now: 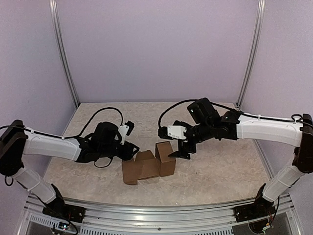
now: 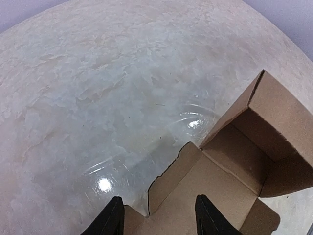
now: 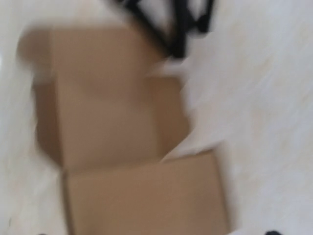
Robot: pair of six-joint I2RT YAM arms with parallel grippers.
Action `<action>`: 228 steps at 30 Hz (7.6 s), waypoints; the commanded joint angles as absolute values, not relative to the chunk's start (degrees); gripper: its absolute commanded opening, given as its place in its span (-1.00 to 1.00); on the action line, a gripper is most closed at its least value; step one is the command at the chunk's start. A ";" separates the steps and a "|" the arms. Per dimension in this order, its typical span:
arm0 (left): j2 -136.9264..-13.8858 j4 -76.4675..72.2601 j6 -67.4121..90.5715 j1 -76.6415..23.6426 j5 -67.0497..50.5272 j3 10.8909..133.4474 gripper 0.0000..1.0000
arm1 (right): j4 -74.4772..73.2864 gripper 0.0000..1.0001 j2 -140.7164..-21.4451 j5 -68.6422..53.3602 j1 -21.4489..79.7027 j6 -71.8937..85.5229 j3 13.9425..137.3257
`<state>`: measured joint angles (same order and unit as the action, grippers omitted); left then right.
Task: Fold the paper box
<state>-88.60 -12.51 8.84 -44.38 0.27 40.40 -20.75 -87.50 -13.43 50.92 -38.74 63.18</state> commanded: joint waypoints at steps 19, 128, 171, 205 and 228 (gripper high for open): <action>-77.75 -1.88 44.09 -50.01 5.38 28.56 -0.04 | -25.26 -0.17 -95.97 -20.24 40.70 -35.81 64.28; -76.46 -8.05 26.11 -67.32 25.48 35.19 -0.04 | -30.05 -0.73 -75.65 -21.47 30.46 -41.70 50.78; -102.92 -16.93 10.16 -68.20 15.73 58.16 0.04 | -12.57 -0.26 -101.03 -42.39 25.59 -31.95 63.97; -103.88 -21.00 -3.88 -53.60 -1.65 58.09 0.03 | -9.80 -0.27 -102.39 -26.47 18.10 -22.47 61.60; -105.63 -18.43 -7.95 -53.51 -4.44 59.41 0.02 | -27.69 -0.25 -100.57 -45.62 20.39 -29.86 58.08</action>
